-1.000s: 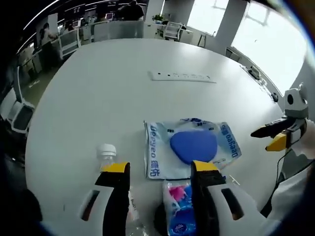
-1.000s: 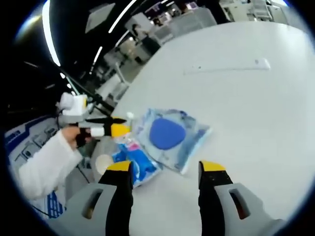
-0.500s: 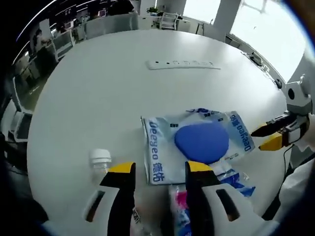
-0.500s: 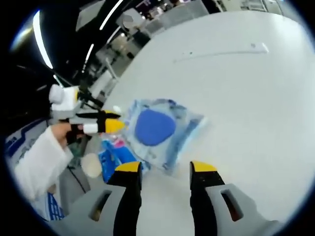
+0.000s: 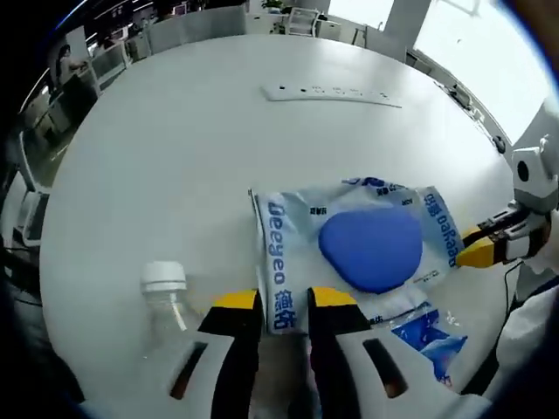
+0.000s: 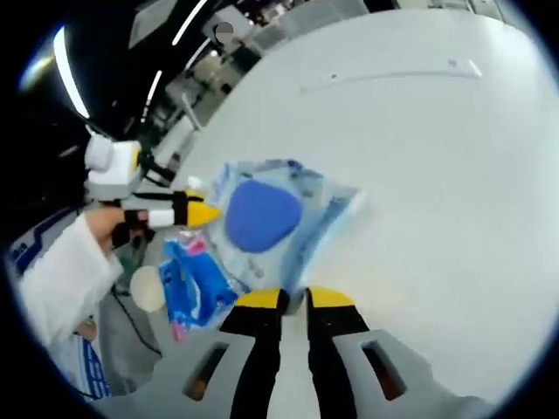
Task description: Arrange the tabletop items into an orderly group along one side of the table until the central work area is clear of visible clutter.
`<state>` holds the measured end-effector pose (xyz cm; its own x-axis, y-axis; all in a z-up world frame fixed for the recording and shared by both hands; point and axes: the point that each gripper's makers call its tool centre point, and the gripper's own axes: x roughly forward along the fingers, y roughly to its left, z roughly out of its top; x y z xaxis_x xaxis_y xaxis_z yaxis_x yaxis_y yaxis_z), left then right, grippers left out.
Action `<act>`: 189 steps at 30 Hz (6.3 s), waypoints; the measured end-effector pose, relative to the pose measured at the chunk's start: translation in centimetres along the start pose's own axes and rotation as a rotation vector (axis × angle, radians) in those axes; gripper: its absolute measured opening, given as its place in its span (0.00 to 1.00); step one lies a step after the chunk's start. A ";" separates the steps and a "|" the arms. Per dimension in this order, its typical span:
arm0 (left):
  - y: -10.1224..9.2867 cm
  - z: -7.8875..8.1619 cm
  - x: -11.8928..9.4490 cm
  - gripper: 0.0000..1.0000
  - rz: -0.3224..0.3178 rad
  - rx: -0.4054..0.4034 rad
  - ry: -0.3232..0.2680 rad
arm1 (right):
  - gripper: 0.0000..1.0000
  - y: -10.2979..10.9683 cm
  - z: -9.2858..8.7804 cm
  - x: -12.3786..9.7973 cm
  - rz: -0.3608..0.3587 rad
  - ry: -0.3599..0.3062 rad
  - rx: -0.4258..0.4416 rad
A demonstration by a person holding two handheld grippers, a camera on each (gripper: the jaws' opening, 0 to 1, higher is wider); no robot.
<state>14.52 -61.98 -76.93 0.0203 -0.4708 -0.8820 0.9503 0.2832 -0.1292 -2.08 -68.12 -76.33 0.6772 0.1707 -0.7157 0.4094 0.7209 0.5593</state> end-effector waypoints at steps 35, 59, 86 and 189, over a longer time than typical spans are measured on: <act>-9.7 8.0 -3.8 0.00 -0.130 0.182 -0.206 | 0.00 -6.9 6.2 -9.6 -0.069 -0.276 0.072; -9.5 5.8 3.2 0.00 -0.026 0.192 -0.009 | 0.00 -10.6 5.3 -6.7 -0.203 -0.167 0.043; -9.3 5.0 4.5 0.07 0.003 0.235 0.014 | 0.02 -12.1 4.4 -5.5 -0.251 -0.097 -0.002; -3.1 -6.1 -7.1 0.29 0.127 -0.046 -0.163 | 0.28 0.8 -0.3 -17.3 0.157 -0.452 -0.016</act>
<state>9.51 -54.45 -73.03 0.1925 -0.5564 -0.8083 0.9218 0.3849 -0.0454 -13.63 -70.32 -63.62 0.9297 -0.0281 -0.3671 0.2734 0.7206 0.6372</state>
